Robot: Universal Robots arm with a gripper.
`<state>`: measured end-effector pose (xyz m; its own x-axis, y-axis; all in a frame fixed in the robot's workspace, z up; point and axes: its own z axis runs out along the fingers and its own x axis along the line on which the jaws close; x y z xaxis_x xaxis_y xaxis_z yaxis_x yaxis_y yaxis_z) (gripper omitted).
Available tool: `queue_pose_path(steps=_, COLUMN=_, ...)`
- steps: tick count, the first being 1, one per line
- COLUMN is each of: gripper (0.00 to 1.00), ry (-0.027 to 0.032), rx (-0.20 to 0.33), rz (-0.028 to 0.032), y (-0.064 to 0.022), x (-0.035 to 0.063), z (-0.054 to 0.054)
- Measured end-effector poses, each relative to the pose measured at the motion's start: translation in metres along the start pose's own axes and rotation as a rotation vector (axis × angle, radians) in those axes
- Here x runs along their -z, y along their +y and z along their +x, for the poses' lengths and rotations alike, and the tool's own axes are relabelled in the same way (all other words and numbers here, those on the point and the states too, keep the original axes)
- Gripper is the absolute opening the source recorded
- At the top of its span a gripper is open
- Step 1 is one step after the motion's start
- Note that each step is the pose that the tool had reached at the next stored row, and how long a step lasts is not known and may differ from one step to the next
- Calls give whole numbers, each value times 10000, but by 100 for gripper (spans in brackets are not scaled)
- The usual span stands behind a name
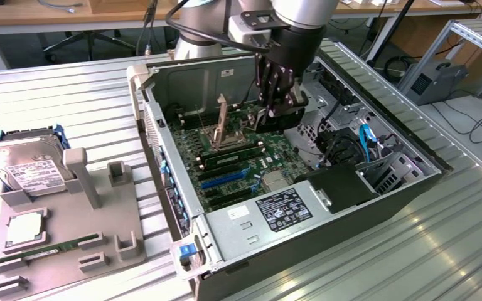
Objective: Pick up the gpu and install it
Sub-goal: 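Insert the gpu into the slot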
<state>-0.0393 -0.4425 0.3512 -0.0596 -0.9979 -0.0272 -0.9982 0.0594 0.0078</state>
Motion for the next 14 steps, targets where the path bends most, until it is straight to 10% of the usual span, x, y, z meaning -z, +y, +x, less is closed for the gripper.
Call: queue_pose_path(steps=14, gripper=26, ry=0, rx=0, rz=0, y=-1, x=-33, z=11)
